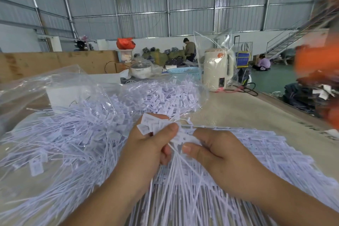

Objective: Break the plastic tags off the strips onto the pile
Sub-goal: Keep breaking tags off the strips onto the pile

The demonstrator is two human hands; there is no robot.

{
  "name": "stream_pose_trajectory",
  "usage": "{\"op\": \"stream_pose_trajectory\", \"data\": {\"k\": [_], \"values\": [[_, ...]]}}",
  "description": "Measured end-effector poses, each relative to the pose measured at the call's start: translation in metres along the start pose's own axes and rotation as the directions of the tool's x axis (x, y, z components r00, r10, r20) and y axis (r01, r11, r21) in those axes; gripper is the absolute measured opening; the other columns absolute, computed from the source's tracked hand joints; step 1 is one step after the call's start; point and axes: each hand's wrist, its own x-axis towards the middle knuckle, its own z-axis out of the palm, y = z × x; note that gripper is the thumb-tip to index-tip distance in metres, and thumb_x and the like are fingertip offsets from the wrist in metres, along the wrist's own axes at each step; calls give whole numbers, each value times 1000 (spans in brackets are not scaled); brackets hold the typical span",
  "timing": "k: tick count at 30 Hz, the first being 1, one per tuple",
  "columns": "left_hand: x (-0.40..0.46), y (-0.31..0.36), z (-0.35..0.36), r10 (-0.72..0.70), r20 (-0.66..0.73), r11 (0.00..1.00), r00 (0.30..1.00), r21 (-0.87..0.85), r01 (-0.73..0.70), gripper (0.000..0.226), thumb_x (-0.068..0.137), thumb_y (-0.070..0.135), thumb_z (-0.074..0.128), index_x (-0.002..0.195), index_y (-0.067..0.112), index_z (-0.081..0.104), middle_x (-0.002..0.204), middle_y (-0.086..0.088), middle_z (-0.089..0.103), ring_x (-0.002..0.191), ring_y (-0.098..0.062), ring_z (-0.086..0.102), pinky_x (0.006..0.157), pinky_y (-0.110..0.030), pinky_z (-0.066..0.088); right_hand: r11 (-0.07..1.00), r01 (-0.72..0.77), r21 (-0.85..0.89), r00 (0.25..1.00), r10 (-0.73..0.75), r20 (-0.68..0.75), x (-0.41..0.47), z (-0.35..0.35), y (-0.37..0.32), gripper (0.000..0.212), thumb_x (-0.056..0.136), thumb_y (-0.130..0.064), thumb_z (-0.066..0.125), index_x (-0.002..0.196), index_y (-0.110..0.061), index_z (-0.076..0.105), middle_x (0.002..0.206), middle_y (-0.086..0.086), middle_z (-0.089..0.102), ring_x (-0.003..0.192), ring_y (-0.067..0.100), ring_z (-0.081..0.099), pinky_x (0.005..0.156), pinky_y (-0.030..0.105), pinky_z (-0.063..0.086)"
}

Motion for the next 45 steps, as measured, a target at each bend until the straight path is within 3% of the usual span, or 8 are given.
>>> {"op": "stream_pose_trajectory", "data": {"k": [10,14,17,23,29,35,41,45], "values": [[6,3,-7,-226,-196,929,954,-338,150,12,72,14,76,79,11,66,44,2,47,32,-4,38,31,-13,32,976,-20,216,858,128,-498,6,-14,-8,44,92,-47,51,63,-17,36,47,-10,34,43,5,29,39,17,26],[9,1,-11,-95,-66,985,993,-148,84,9,69,21,80,68,20,72,45,-1,48,34,-8,39,34,-17,33,964,-21,266,998,36,-51,-3,-5,-6,24,88,-62,46,99,-40,51,54,-13,45,45,6,35,41,23,31],[0,-2,-4,-37,174,999,984,10,36,20,72,24,78,82,12,67,50,-4,56,36,-12,43,35,-20,34,990,21,137,984,-44,171,0,8,-3,60,89,-60,46,140,-40,22,90,-22,67,77,-2,63,71,20,50],[-6,3,2,-43,217,991,975,133,14,34,65,43,76,82,16,65,55,-3,59,42,-14,45,39,-23,38,999,29,30,977,-35,212,-1,5,1,70,85,-68,39,143,-49,6,111,-24,65,97,-7,60,81,18,48],[-10,4,5,-48,289,994,956,107,18,17,80,5,71,93,10,62,62,-2,65,46,-6,54,39,-16,37,1000,13,8,970,-14,242,-2,5,3,79,88,-58,46,152,-32,8,78,-35,61,68,-9,59,61,10,43],[0,3,-5,33,105,994,994,101,-43,22,67,11,84,76,22,67,57,-1,61,43,-8,50,37,-19,37,991,-62,118,970,32,243,-2,-7,4,24,89,-61,49,99,-41,55,55,-15,50,48,6,43,51,32,37],[-1,0,0,-30,18,1000,999,-4,30,21,55,26,79,67,17,65,45,0,50,38,-10,44,35,-18,34,964,-146,222,979,108,175,1,-9,0,32,90,-44,56,85,-13,63,72,16,58,60,31,49,62,49,45],[-3,6,3,-167,7,969,986,-183,165,19,50,23,77,49,17,59,41,0,40,32,-10,37,34,-16,33,993,-39,109,999,42,-25,-3,0,-12,38,90,-46,56,66,-17,48,51,-6,40,46,11,36,48,37,35]]}}
